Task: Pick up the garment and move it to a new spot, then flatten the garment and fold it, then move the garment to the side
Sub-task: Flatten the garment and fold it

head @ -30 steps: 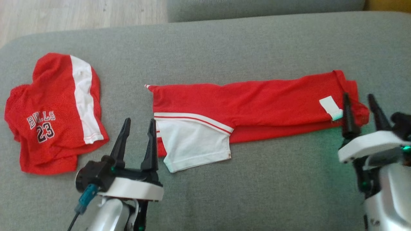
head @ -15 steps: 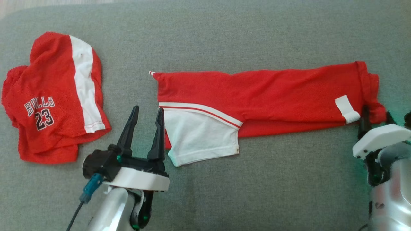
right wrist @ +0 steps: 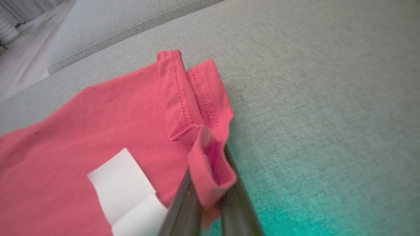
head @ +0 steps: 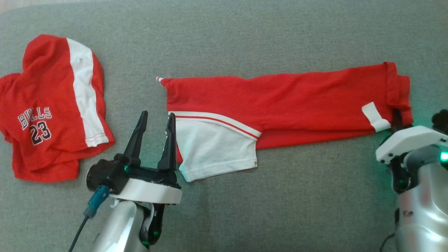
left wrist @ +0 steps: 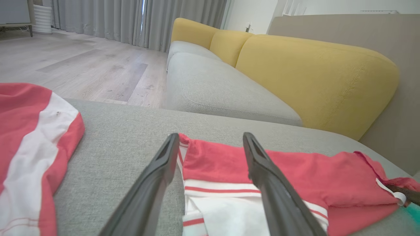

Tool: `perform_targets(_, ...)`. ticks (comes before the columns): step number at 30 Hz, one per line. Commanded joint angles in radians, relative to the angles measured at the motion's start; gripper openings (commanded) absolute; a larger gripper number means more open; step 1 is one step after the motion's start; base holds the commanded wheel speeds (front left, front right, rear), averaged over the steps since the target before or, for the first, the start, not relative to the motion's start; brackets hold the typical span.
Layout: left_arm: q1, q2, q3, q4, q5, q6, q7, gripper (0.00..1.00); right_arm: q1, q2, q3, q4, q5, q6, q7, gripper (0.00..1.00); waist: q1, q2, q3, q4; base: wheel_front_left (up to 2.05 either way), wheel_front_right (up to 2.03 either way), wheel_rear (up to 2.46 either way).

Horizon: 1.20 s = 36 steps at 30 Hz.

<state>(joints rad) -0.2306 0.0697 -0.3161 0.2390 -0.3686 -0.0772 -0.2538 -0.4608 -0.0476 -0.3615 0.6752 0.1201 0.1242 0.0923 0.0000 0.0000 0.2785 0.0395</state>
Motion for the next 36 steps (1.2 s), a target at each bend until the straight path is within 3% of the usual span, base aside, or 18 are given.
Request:
perform_targets(1, -0.031, -0.001, 0.043, -0.027, 0.007, -0.004, -0.008, 1.00, -0.004, -0.003, -0.003, -0.034, -0.016, 0.007, -0.007, 0.00, 0.0000, 0.0000, -0.002, -0.002, 0.00, 0.00, 0.00)
perform_targets(5, -0.028, -0.004, 0.051, -0.025, 0.012, -0.009, -0.008, 1.00, -0.009, -0.008, -0.105, -0.107, -0.082, 0.007, -0.002, 0.00, 0.0000, 0.0000, -0.003, -0.007, 0.00, 0.00, 0.00)
perform_targets(11, -0.028, -0.009, 0.061, -0.021, 0.016, -0.017, -0.008, 1.00, -0.038, -0.079, -0.264, -0.179, -0.173, 0.007, 0.001, 0.00, 0.0000, 0.0000, -0.010, -0.009, 0.00, 0.00, 0.00)
perform_targets(14, -0.026, -0.010, 0.064, -0.017, 0.017, -0.020, -0.008, 1.00, -0.057, -0.077, -0.275, -0.191, -0.184, 0.007, -0.002, 0.00, 0.0000, 0.0000, -0.018, -0.011, 0.00, 0.00, 0.00)
perform_targets(21, -0.011, -0.014, 0.062, -0.009, 0.018, -0.022, -0.008, 1.00, -0.063, -0.028, -0.169, -0.240, -0.136, 0.007, -0.012, 0.00, 0.0000, 0.0000, -0.065, -0.016, 0.00, 0.00, 0.00)
perform_targets(36, 0.033, -0.018, 0.061, -0.002, 0.007, -0.015, -0.008, 1.00, 0.042, -0.003, 0.247, -0.376, 0.105, 0.007, 0.028, 0.00, 0.0000, 0.0000, -0.162, 0.007, 0.00, 0.00, 0.00)
